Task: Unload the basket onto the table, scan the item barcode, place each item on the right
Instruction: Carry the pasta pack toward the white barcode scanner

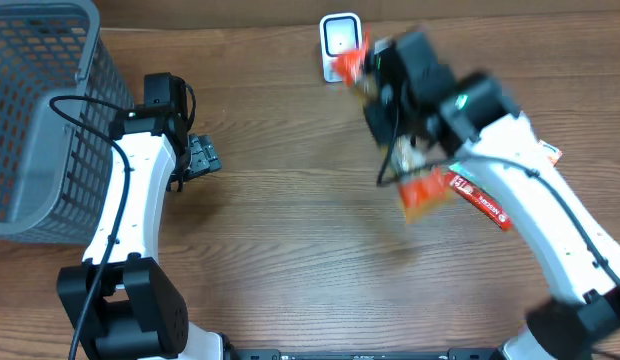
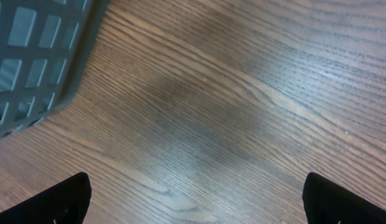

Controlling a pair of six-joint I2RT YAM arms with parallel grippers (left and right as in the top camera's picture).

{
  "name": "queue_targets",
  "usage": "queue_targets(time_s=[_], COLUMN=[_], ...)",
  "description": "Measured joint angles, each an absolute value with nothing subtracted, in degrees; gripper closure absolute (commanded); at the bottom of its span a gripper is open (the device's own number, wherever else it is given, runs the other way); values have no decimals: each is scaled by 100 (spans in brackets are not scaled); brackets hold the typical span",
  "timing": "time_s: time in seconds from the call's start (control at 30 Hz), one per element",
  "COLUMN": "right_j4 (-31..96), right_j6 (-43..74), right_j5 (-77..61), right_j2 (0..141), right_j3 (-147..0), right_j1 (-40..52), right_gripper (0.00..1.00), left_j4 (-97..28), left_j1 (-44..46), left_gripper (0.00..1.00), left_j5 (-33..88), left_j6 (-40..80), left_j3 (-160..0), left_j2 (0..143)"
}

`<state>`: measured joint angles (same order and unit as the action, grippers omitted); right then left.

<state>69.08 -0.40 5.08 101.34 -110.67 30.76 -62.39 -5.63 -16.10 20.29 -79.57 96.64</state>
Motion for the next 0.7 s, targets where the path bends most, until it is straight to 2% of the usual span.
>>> queue_targets(time_s=[0.17, 0.23, 0.5, 0.7], right_j4=[7358, 7258, 6125, 4250], right_j6=[-355, -552, -2545, -3975], right_j5=[751, 934, 1973, 2936], right_j2=[10949, 11120, 12444, 13714], right_j3=[-13461, -13817, -13944, -13893], right_j1=[2884, 2862, 3028, 3374], right_gripper=[97, 97, 96, 96], left_j4=[-6230, -6230, -6233, -6233], left_j1=[-561, -561, -563, -561], left_gripper=[0, 0, 0, 0], left_j5=[-1612, -1610, -1610, -1610], left_j6=[2027, 2029, 2029, 2029], left_j3=[-7961, -7961, -7961, -7961], left_j2=[9664, 9664, 9664, 9664])
